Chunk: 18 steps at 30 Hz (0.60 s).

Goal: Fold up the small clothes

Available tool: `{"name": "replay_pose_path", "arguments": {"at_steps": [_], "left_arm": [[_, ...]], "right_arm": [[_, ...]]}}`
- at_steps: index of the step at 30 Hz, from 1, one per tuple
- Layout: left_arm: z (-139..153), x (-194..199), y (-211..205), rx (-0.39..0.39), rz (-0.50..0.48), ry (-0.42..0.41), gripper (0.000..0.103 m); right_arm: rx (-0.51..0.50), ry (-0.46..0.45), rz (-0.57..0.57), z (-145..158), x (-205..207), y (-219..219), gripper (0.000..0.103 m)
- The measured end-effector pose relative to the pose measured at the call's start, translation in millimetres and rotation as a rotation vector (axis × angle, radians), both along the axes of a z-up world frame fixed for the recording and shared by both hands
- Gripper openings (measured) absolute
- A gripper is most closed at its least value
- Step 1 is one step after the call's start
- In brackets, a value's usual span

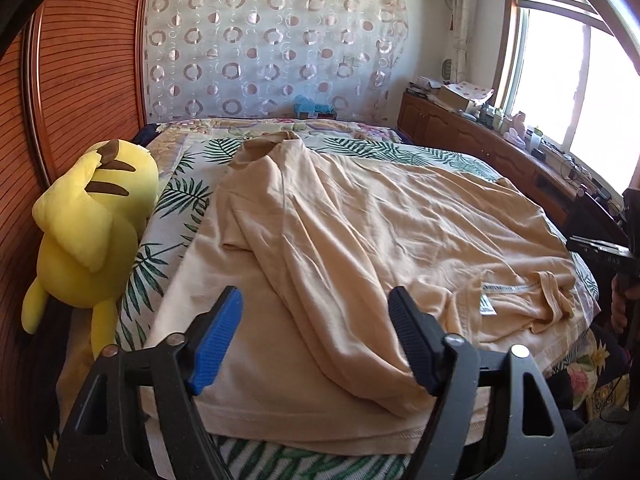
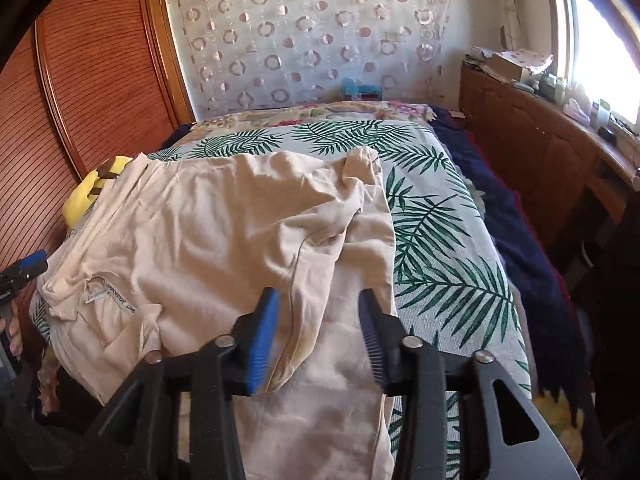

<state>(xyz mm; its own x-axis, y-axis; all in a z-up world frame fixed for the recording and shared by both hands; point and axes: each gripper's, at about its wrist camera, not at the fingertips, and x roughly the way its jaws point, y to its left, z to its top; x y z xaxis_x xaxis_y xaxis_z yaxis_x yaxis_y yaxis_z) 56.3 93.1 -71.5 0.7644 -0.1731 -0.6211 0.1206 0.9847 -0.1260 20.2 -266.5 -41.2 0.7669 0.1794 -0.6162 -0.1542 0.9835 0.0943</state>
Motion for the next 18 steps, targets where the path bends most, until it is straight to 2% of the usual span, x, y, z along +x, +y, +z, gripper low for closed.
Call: {"name": "replay_pose_path", "arguments": {"at_steps": [1,3,5,7,11,15,16,18], "left_arm": [[-1.0,5.8,2.4,-0.002,0.002,0.008,0.066],[-4.1,15.9,5.6,-0.004,0.012,0.025,0.053],[-9.0,26.6,9.1,-0.024,0.01,0.053,0.049],[-15.0,35.9,10.8,-0.042,0.012,0.082,0.049],[-20.4,48.8,9.0,-0.008,0.029,0.112,0.049],[-25.5,56.6,8.2,-0.011,0.021,0.139,0.047],[-26.8,57.0,6.9,-0.012,0.013,0.141,0.041],[-28.5,58.2,5.8,-0.007,0.008,0.148,0.013]], "right_arm": [[-0.003,0.0,0.0,-2.0,0.1,0.5,0.047],[-0.018,0.005,-0.001,-8.2,2.5,2.4,0.047],[-0.046,0.007,-0.014,-15.4,8.5,3.0,0.047],[-0.05,0.013,-0.019,-19.2,10.3,1.9,0.047],[-0.04,0.035,-0.02,-29.2,16.5,-4.3,0.047],[-0.056,0.008,-0.01,-33.6,15.8,-3.5,0.052],[-0.066,-0.001,-0.01,-34.3,14.9,-1.8,0.054],[-0.089,-0.018,-0.006,-37.9,15.2,3.0,0.058]]}}
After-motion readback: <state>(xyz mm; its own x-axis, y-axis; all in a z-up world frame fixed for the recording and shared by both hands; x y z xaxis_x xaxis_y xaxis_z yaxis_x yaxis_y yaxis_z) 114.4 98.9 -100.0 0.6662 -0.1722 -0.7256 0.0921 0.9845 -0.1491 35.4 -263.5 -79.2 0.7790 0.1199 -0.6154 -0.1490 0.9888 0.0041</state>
